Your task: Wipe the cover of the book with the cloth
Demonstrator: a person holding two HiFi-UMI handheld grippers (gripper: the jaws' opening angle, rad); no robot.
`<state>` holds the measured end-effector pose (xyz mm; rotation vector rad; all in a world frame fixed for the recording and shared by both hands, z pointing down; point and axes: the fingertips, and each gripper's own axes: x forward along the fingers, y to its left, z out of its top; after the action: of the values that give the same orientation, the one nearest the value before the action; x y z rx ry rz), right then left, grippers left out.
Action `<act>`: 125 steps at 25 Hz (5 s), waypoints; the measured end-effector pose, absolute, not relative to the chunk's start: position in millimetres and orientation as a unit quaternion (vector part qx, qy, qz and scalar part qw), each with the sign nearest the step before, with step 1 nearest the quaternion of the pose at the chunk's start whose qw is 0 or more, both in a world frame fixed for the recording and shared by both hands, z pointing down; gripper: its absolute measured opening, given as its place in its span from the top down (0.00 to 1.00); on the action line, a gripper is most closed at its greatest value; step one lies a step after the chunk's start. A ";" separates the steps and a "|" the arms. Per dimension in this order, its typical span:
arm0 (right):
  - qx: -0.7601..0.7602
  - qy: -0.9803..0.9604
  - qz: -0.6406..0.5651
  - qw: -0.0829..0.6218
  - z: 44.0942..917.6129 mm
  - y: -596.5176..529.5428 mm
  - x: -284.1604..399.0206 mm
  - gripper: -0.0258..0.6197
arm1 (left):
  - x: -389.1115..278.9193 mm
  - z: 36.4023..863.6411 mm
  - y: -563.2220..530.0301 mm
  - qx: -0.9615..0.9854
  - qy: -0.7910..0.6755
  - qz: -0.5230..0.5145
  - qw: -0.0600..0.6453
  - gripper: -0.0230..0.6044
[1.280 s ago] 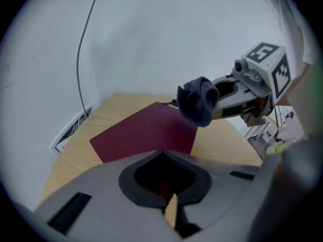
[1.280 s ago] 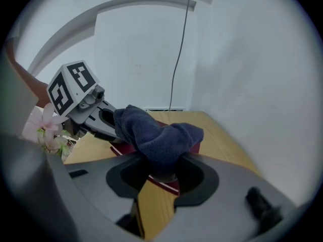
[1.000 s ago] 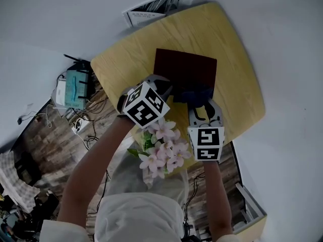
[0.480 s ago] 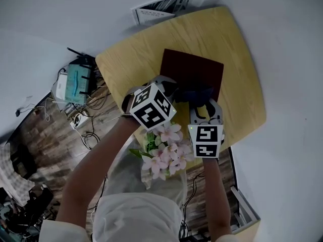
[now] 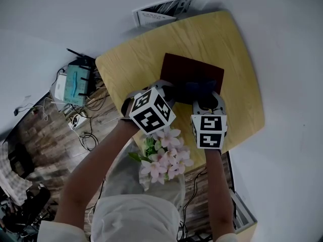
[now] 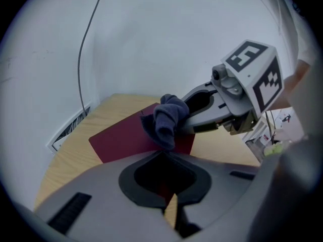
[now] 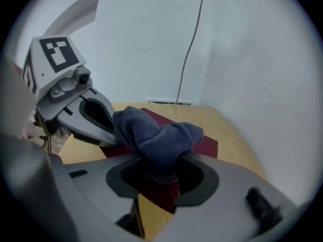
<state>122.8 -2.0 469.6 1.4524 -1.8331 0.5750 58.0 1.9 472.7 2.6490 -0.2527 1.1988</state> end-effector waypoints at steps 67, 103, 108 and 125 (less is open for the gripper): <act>0.495 -0.742 0.239 0.385 458.3 19.7 54.5 0.73 | -8.1 470.4 3.6 0.903 -0.128 0.353 0.208 0.95; 0.501 -0.738 0.226 0.392 469.9 -57.0 82.5 0.73 | 7.9 472.8 2.8 0.886 -0.111 0.416 0.172 0.95; 0.505 -0.735 0.217 0.397 471.7 -76.3 88.3 0.73 | 8.0 473.3 2.9 0.885 -0.115 0.417 0.171 0.95; 0.548 -0.706 0.167 0.417 464.2 -109.6 112.0 0.72 | 6.8 472.7 3.1 0.882 -0.128 0.416 0.179 0.95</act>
<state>112.0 -109.6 464.2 1.3749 -1.7709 0.4197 6.8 3.1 472.7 2.4944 -0.3632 1.1761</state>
